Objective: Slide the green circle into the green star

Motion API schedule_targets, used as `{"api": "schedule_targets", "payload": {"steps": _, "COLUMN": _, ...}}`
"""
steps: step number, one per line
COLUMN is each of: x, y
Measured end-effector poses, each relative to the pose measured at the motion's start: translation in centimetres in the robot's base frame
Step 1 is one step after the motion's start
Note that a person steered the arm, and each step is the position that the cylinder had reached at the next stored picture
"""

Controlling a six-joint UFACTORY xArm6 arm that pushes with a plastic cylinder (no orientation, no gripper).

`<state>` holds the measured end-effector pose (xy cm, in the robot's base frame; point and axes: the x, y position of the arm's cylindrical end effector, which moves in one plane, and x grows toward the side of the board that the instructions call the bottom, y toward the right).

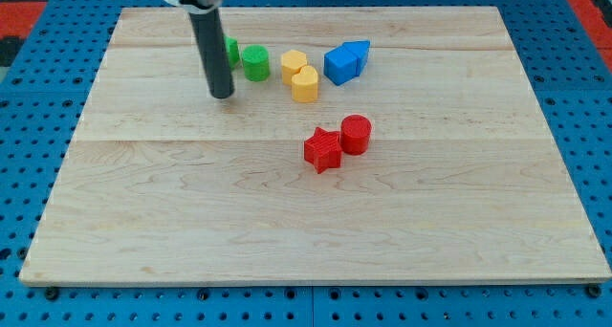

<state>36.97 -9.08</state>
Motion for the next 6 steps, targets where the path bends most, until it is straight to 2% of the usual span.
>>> {"api": "schedule_targets", "payload": {"steps": 1, "x": 1.1, "y": 4.6}}
{"api": "schedule_targets", "payload": {"steps": 2, "x": -1.5, "y": 4.9}}
{"api": "schedule_targets", "payload": {"steps": 4, "x": -4.2, "y": 4.1}}
{"api": "schedule_targets", "payload": {"steps": 5, "x": -5.0, "y": -0.5}}
{"api": "schedule_targets", "payload": {"steps": 6, "x": -3.0, "y": 0.2}}
